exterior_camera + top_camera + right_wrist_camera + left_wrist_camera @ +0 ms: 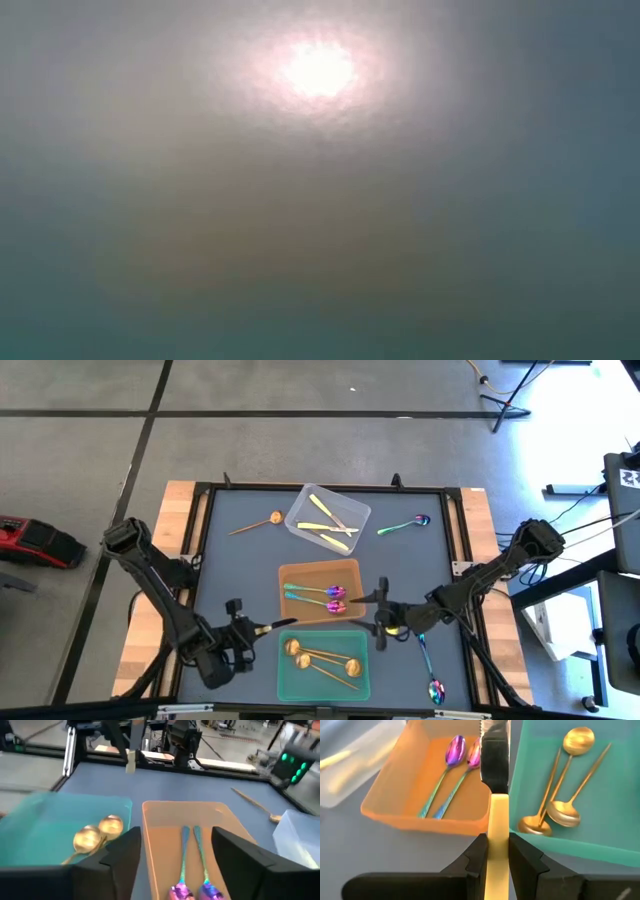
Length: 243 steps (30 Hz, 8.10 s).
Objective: Sort silverware by color (type)
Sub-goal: Put the yellow knife into the transparent bin, then put the gold spoon into the green bin
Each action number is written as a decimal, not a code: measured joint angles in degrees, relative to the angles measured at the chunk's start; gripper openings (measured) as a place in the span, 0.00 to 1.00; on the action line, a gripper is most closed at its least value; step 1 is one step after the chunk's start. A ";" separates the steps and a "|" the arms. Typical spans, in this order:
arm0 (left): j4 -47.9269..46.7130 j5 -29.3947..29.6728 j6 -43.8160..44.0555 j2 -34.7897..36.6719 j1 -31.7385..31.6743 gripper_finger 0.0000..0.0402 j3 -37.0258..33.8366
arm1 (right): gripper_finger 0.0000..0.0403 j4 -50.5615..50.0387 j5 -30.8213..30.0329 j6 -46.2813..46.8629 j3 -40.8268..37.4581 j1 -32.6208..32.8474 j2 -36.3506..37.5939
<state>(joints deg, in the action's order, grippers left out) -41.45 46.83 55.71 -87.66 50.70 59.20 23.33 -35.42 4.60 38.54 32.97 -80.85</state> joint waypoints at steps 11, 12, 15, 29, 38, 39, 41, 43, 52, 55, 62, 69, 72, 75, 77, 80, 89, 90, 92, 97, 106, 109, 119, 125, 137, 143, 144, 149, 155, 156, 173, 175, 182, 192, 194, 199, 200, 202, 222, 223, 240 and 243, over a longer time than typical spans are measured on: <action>13.40 0.29 -23.80 -0.02 -8.07 0.14 0.00 | 0.64 -1.27 -0.47 -6.85 0.02 -0.01 0.00; 14.55 0.33 -25.90 -0.02 -8.94 0.14 0.00 | 0.63 -1.75 -0.46 -6.86 0.02 -0.01 0.01; 17.58 -0.32 -31.66 -0.03 -11.43 0.14 0.00 | 0.63 -3.69 -0.48 -6.88 0.02 -0.02 -0.01; 28.12 -8.09 -49.62 -0.13 -23.49 0.14 -3.65 | 0.63 -5.57 -1.61 -6.63 0.02 -0.28 -0.01; 35.69 -17.70 -68.43 0.16 -33.88 0.14 -6.45 | 0.63 -8.71 0.00 -6.15 0.02 -6.64 -0.01; 36.10 -18.45 -70.72 0.28 -35.22 0.14 -6.45 | 0.63 -9.07 0.00 -6.04 0.02 -7.54 -0.01; 37.37 -20.83 -74.69 0.67 -38.18 0.14 -6.45 | 0.63 -9.79 0.00 -5.26 0.04 -9.22 -0.01; 38.34 -24.06 -78.37 1.39 -41.64 0.14 -6.45 | 0.63 -10.60 0.02 -4.96 0.04 -10.94 -0.01; 45.08 -42.86 -92.07 1.62 -60.66 0.14 -6.45 | 0.63 -11.09 0.04 -4.89 0.04 -17.86 -0.01; 47.17 -49.02 -94.42 1.60 -67.88 0.14 -6.47 | 0.63 -11.08 0.05 -4.89 0.02 -20.43 -0.01; 54.58 -60.55 -98.15 -1.95 -81.60 0.14 -6.47 | 0.63 -10.88 0.05 -4.16 0.04 -26.13 -0.01; 56.69 -62.83 -99.81 -8.75 -87.87 0.14 -6.49 | 0.63 -10.64 0.53 -3.37 0.04 -30.08 -0.01; 56.83 -62.60 -98.93 -9.82 -88.35 0.15 -6.49 | 0.63 -10.00 0.54 -3.36 0.04 -31.10 -0.01; 56.59 -62.51 -97.64 -10.12 -88.22 0.17 -6.49 | 0.63 -9.66 0.59 -3.36 0.04 -32.04 -0.01; 56.63 -62.42 -97.43 -10.12 -88.02 0.20 -6.49 | 0.63 -9.68 0.55 -3.36 0.04 -32.44 -0.01; 56.63 -62.05 -97.00 -10.12 -88.02 0.27 -6.49 | 0.63 -9.68 0.62 -3.36 0.04 -32.79 -0.01; 47.65 -56.27 -93.20 -4.24 -87.84 0.40 -6.49 | 0.63 -9.73 0.90 -4.21 0.04 -32.63 -0.01; 45.87 -56.06 -92.53 -2.79 -87.94 0.40 -6.49 | 0.63 -9.73 0.89 -5.02 0.04 -32.63 -0.01; 42.65 -54.65 -90.73 0.26 -88.11 0.40 -6.49 | 0.63 -9.72 0.75 -6.82 0.04 -32.63 -0.01; 33.90 -53.39 -85.70 7.91 -90.52 0.39 -6.49 | 0.63 -7.51 0.01 -13.60 0.04 -32.65 -0.01; 21.70 -50.68 -77.23 12.91 -96.73 0.39 -7.73 | 0.63 -4.41 4.10 -19.59 0.09 -34.63 -0.01; 21.03 -50.71 -74.32 12.90 -98.69 0.39 -10.49 | 0.63 -6.77 7.74 -17.68 0.09 -35.95 -0.01; 21.07 -50.93 -71.06 10.81 -99.58 0.39 -20.17 | 0.63 -14.78 12.61 -10.41 0.09 -35.56 -0.03; 22.31 -50.97 -71.28 5.69 -98.94 0.39 -20.69 | 0.63 -16.29 12.59 -10.27 0.09 -35.63 -0.03; 27.67 -50.00 -73.86 -3.09 -98.99 0.39 -20.52 | 0.63 -16.30 11.57 -10.53 0.09 -35.63 -0.03; 27.72 -51.52 -73.89 -3.30 -99.08 0.30 -20.52 | 0.63 -16.24 12.07 -9.44 0.09 -35.63 -0.03; 27.76 -51.52 -73.89 -3.32 -99.08 0.28 -20.52 | 0.63 -16.24 12.09 -9.44 0.09 -35.63 -0.03; 27.75 -51.58 -73.84 -3.41 -99.06 0.12 -20.52 | 0.63 -16.24 12.01 -9.42 0.09 -35.63 -0.03; 27.38 -50.88 -73.46 -3.38 -99.01 0.03 -20.57 | 0.63 -16.24 12.00 -9.42 0.09 -35.63 -0.03; 27.37 -50.53 -73.33 -3.32 -98.99 0.04 -20.57 | 0.63 -16.24 12.00 -9.42 0.09 -35.63 -0.03; 22.37 -32.02 -66.36 13.35 -92.44 0.05 -20.90 | 0.63 -16.80 12.53 -9.33 0.09 -35.60 -0.03; 22.35 -32.19 -65.74 16.71 -90.19 0.04 -21.18 | 0.63 -17.16 12.79 -9.25 0.09 -35.60 -0.03; 24.07 -32.79 -65.28 26.06 -77.31 0.04 -23.20 | 0.63 -17.26 16.61 -8.65 0.09 -35.56 -0.03; 29.00 -36.43 -66.18 27.47 -57.52 0.05 -23.37 | 0.63 -16.99 17.06 -8.66 0.09 -35.48 -0.03; 30.61 -36.53 -65.09 26.54 -54.22 0.05 -23.37 | 0.63 -16.45 16.59 -8.97 0.09 -34.40 -0.03; 35.42 -33.86 -62.48 22.70 -47.18 0.05 -23.37 | 0.63 -16.57 11.74 -11.42 1.12 -30.02 0.57; 36.74 -33.44 -62.06 21.74 -46.01 0.05 -23.37 | 0.63 -17.44 11.49 -11.83 1.30 -29.21 0.87; 39.55 -32.70 -61.50 19.76 -43.47 0.05 -23.36 | 0.63 -17.77 11.34 -12.18 1.66 -27.47 0.99; 42.44 -20.91 -51.27 -8.07 -20.24 0.05 0.95 | 0.63 -26.93 0.96 -3.18 1.64 -3.62 2.70; 42.47 -20.92 -51.27 -9.61 -19.52 0.05 2.89 | 0.63 -27.44 0.80 -2.08 1.64 -2.29 2.99; 41.85 -20.80 -45.23 -28.12 -16.42 0.05 21.04 | 0.63 -31.08 -0.24 15.35 1.64 17.92 7.70; 40.44 -20.85 -42.18 -28.30 -16.40 0.05 20.87 | 0.63 -30.83 -0.65 15.98 1.64 19.21 7.70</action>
<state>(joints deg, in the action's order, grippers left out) -1.01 25.98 13.54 -115.96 34.30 80.07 -7.50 -36.07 20.58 40.18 52.18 -73.14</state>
